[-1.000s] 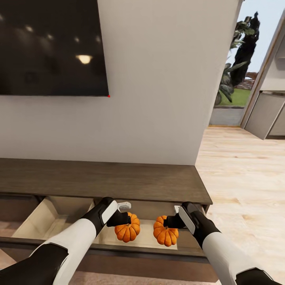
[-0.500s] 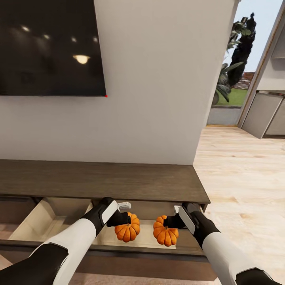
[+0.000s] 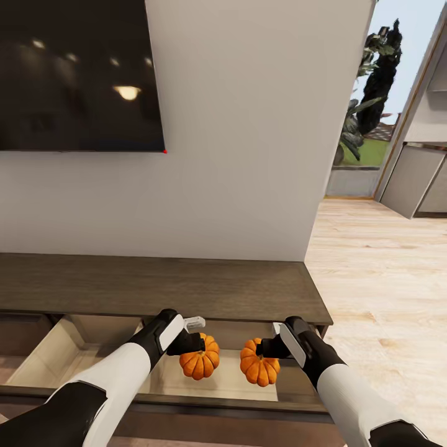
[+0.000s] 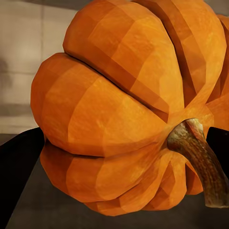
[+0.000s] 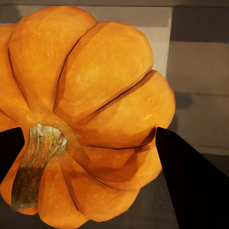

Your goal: Place each of the two pumpkins and all three candles from the living room inside a cabinet in the living room (use any cabinet), then make sure every cabinet is closed, and position the cauldron so it is next to a table in the living room.

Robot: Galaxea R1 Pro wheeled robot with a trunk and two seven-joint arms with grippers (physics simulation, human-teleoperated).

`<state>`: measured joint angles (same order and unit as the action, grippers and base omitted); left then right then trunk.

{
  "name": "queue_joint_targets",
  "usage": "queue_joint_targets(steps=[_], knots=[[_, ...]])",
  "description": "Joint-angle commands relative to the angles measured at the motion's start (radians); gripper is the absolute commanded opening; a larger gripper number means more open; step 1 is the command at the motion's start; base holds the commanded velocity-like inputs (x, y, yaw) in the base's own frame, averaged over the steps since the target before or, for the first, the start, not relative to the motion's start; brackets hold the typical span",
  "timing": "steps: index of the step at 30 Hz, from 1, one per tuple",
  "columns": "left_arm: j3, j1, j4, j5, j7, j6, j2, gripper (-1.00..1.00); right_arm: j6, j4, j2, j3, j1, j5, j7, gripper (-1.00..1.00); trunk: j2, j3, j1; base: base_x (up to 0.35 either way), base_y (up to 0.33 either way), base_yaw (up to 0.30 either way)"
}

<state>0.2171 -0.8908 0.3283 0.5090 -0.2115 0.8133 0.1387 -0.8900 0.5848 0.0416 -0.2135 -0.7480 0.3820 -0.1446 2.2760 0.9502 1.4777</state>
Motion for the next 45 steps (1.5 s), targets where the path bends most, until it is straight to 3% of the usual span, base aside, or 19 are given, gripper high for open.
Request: queue_joint_targets(steps=[1,15,35,45], knots=[[0.007,0.0,0.002,0.011,-0.008,0.003,-0.001,-1.0,-0.002,0.001,-0.001,-0.004,-0.001,0.01,-0.012,-1.0,0.0,0.001,0.0,0.0,0.0,0.0],[0.008,0.0,0.001,0.011,-0.008,0.003,-0.001,-1.0,-0.003,0.001,0.0,-0.004,-0.001,0.01,-0.012,-1.0,0.091,0.042,0.05,0.0,0.0,0.0],[0.008,0.0,0.0,0.011,-0.008,0.001,-0.001,-1.0,-0.003,0.001,-0.001,-0.004,-0.001,0.01,-0.012,-1.0,0.091,0.042,0.05,0.045,-0.016,0.0],[0.008,0.0,0.0,0.011,-0.008,0.001,0.0,-1.0,-0.003,0.001,-0.001,-0.004,-0.001,0.009,-0.012,-1.0,0.161,0.073,0.088,0.0,0.0,0.0]])
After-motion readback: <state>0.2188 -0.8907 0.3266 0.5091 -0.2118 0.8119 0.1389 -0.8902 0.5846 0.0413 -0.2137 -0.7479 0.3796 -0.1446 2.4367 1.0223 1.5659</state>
